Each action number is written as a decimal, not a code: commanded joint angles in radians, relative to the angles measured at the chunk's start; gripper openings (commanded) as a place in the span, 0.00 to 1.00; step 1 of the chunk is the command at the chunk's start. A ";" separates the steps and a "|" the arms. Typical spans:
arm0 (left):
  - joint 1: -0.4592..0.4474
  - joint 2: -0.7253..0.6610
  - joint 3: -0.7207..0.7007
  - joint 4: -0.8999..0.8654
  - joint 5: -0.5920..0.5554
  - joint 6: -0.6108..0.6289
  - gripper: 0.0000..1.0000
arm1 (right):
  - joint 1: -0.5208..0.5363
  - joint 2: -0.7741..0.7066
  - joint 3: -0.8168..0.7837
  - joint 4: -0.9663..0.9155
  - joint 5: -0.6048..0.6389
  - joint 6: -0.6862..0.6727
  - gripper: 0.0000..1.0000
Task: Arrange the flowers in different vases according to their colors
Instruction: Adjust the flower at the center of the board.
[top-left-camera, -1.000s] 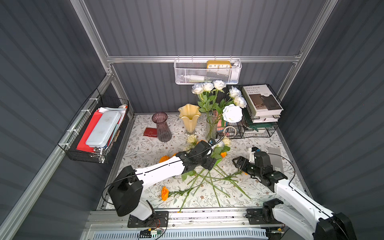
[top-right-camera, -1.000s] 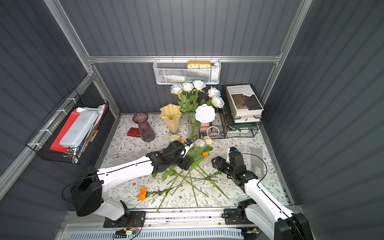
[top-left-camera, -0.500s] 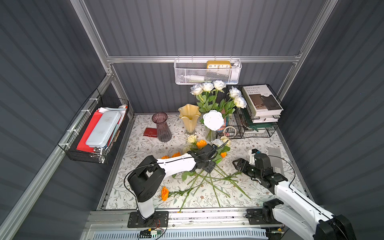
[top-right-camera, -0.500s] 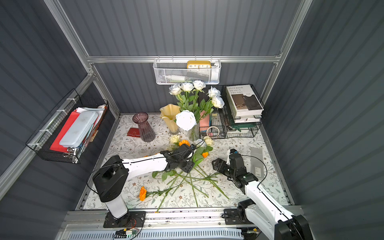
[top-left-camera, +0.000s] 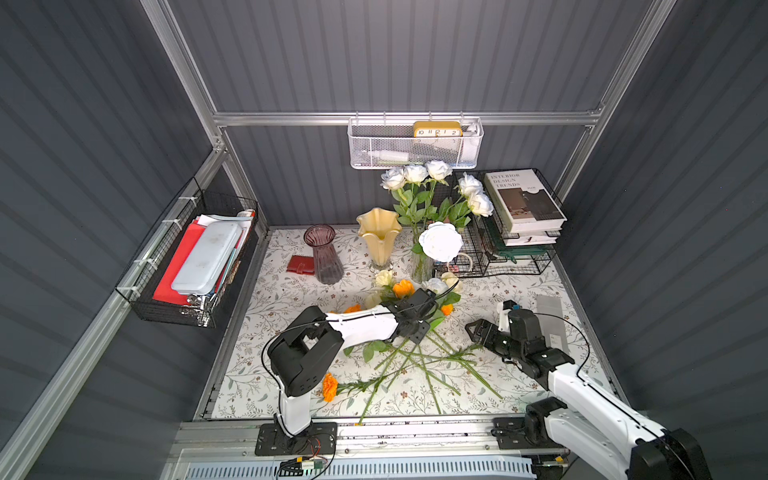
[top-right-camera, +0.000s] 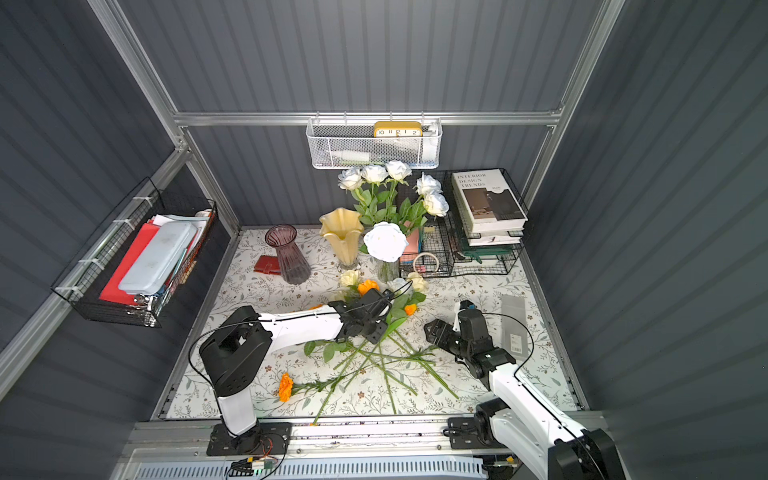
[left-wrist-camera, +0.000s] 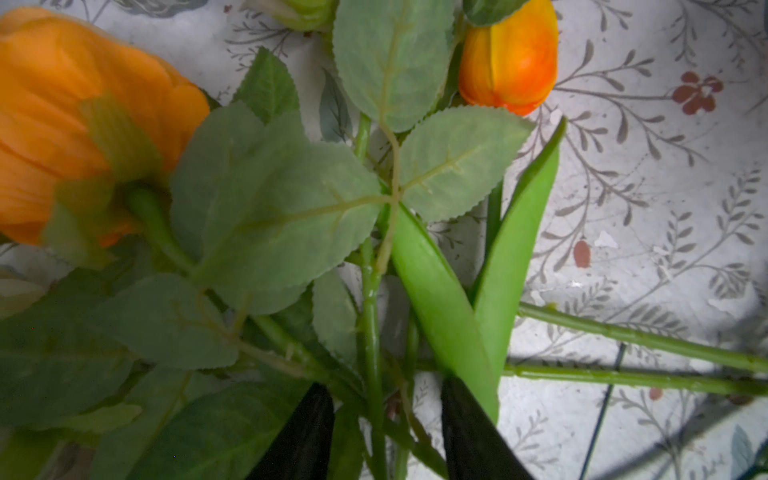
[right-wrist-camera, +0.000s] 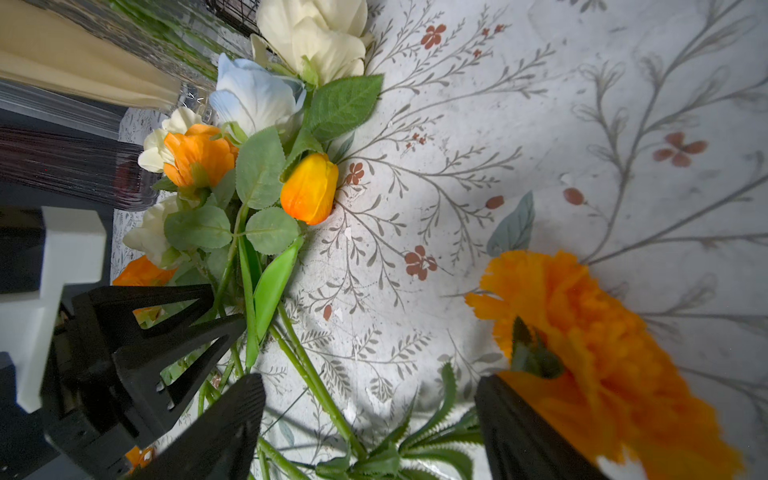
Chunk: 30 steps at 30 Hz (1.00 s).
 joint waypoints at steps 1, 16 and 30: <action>0.013 -0.007 0.022 0.001 -0.016 0.004 0.40 | -0.003 -0.004 -0.011 0.011 -0.007 -0.010 0.85; 0.042 -0.047 -0.002 0.052 -0.056 0.067 0.13 | -0.003 -0.004 -0.015 0.013 -0.007 -0.014 0.85; 0.041 -0.073 0.010 0.075 0.004 0.095 0.12 | -0.003 0.017 -0.011 0.029 -0.007 -0.016 0.85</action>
